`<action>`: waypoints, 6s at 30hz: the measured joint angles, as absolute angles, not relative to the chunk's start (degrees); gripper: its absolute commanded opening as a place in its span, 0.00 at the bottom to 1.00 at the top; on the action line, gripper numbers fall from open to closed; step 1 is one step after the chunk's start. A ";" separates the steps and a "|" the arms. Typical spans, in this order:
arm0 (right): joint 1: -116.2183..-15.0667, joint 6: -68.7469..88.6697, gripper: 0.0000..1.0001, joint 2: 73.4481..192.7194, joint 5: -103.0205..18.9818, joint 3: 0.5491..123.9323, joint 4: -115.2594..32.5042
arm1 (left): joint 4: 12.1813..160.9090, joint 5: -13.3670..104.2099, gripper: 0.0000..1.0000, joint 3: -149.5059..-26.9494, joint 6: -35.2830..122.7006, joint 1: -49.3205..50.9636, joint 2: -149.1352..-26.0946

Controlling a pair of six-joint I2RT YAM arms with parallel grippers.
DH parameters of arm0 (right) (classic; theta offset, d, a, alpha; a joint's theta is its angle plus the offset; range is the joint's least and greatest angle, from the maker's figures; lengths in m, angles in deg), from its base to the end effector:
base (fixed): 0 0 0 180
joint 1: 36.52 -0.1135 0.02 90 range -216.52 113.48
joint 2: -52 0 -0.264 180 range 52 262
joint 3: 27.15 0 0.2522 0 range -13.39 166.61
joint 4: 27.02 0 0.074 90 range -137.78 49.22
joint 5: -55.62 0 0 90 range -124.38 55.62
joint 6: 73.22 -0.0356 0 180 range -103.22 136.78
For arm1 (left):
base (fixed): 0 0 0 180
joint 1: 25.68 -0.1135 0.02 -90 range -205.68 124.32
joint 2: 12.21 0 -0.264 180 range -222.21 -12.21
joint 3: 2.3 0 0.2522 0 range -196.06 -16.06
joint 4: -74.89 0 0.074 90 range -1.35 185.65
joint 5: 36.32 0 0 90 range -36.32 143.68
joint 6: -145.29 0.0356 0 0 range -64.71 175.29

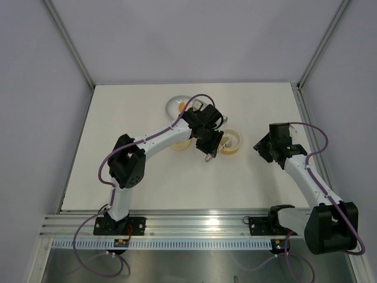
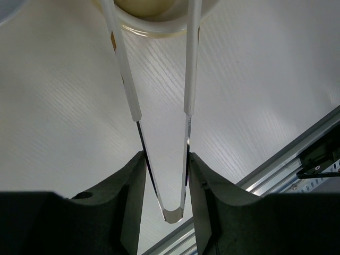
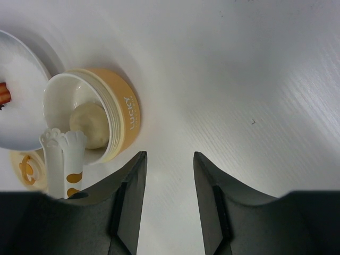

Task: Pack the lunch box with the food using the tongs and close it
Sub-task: Place the fake food in the packing box, then pick up the fake food from the plate, then place the fake food in the packing box.

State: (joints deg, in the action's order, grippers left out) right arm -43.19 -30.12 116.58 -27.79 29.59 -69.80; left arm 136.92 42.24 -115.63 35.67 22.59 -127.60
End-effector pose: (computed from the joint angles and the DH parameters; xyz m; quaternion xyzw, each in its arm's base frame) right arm 0.2249 0.0222 0.2330 0.3414 0.8760 0.1033 0.3247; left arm 0.2828 -0.3277 0.2450 0.2616 0.9340 -0.2051 0.1308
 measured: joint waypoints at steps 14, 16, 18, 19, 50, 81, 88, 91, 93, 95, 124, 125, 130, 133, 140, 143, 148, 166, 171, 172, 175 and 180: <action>-43.19 -30.07 0.49 117.10 -28.07 29.00 -69.25 | 136.50 40.75 0.36 -115.63 35.52 22.64 -127.56; -43.19 -30.07 0.50 117.10 -28.31 28.89 -68.90 | 136.55 40.78 0.34 -115.63 35.32 22.70 -127.38; -43.19 -30.07 0.50 117.10 -28.47 28.87 -68.86 | 136.59 40.82 0.32 -115.63 35.28 22.77 -126.90; -43.19 -30.07 0.51 117.10 -28.51 28.87 -68.84 | 136.59 40.86 0.32 -115.63 35.28 22.77 -126.49; -43.19 -29.51 0.60 116.03 -29.34 29.19 -68.33 | 138.73 43.84 0.18 -115.67 34.47 8.10 -118.90; -43.17 -29.24 0.75 118.02 -27.85 31.31 -70.93 | 143.00 51.38 0.27 -124.87 34.23 4.39 -134.73; -43.19 -29.20 0.76 118.31 -27.81 31.31 -70.91 | 143.04 51.38 0.34 -126.18 33.79 4.26 -137.09; -43.17 -29.11 0.75 118.48 -27.81 31.31 -70.91 | 143.06 51.38 0.34 -126.56 33.70 4.17 -137.77; -43.17 -29.05 0.76 118.50 -27.81 31.31 -70.91 | 143.02 51.35 0.33 -126.60 33.66 4.08 -137.92; -43.19 -29.03 0.76 118.50 -27.81 31.31 -70.91 | 143.02 51.35 0.33 -126.67 33.64 3.97 -137.96; -43.19 -28.96 0.76 118.66 -27.81 31.31 -70.89 | 141.62 48.95 0.00 -126.93 34.32 3.64 -139.12; -43.19 -28.96 0.76 118.66 -27.83 31.31 -70.89 | 141.75 48.95 0.00 -125.83 34.36 3.62 -138.05; -43.19 -28.98 0.76 118.66 -27.85 31.34 -70.96 | 141.73 48.86 0.00 -121.38 34.56 3.62 -131.32; -43.17 -28.87 0.76 118.50 -27.83 31.64 -71.57 | 141.16 48.12 0.00 -119.19 34.73 3.62 -126.60; -43.17 -28.39 0.76 116.30 -27.77 32.36 -73.29 | 140.74 46.83 0.00 -116.35 35.06 5.65 -119.80; -43.19 -28.30 0.76 115.97 -27.74 32.36 -73.71 | 140.79 46.63 0.00 -115.65 35.45 8.52 -118.73; -43.17 -28.13 0.76 115.53 -27.68 32.39 -74.02 | 140.90 44.84 0.00 -114.99 35.80 13.70 -118.05; -43.19 -28.00 0.76 112.08 -24.93 32.39 -74.08 | 139.00 39.97 0.00 -115.91 32.76 22.35 -122.88; -43.17 -27.98 0.76 112.05 -24.90 32.39 -74.08 | 138.01 39.88 0.02 -117.38 31.83 22.51 -126.27; -43.19 -27.98 0.76 112.03 -24.88 32.39 -74.10 | 137.95 39.88 0.03 -117.81 31.65 22.57 -126.82; -43.17 -27.98 0.76 111.95 -24.86 32.39 -74.10 | 137.84 39.81 0.07 -119.58 31.21 22.66 -128.54; -43.17 -27.98 0.76 111.86 -24.86 32.39 -74.12 | 137.12 39.71 0.12 -121.35 30.73 22.66 -130.44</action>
State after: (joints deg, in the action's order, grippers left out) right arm -43.17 -27.98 111.86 -24.86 32.39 -74.12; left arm 137.12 39.71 -121.35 30.73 22.66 -130.44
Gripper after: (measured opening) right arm 0.755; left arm 0.248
